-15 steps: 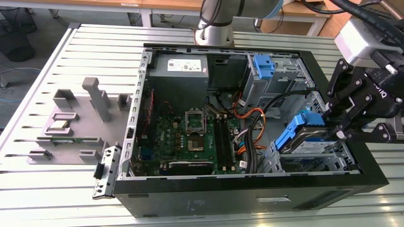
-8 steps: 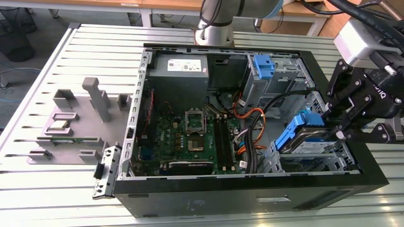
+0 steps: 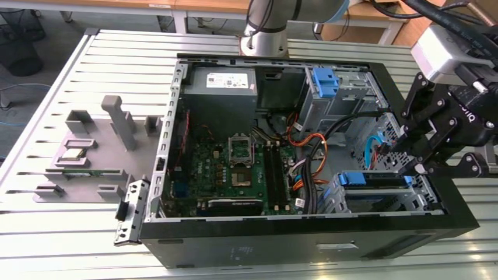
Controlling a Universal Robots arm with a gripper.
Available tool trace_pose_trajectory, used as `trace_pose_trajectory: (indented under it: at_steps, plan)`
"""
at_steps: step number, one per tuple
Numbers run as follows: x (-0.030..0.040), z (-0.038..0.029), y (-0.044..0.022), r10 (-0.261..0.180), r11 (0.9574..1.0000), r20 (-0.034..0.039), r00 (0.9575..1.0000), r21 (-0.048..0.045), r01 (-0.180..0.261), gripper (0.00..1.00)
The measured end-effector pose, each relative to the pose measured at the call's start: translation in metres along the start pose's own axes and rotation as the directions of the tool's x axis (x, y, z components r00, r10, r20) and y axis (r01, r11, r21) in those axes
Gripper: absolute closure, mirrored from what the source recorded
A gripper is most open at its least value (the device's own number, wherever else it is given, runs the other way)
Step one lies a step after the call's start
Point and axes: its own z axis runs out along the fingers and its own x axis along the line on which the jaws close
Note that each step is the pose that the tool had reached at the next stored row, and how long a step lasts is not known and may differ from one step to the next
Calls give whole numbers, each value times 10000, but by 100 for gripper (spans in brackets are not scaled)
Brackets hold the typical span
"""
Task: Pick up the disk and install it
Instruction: 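Insert the disk into the insertion slot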
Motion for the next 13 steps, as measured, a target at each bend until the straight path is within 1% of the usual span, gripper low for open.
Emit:
trace_pose_trajectory:
  at_steps: [11, 13]
  plan:
    - [11, 158, 53, -71, 9996, 3, 10000, 280, 71, 58]
    - [11, 183, 58, -87, 9995, 2, 10000, 314, 87, 58]
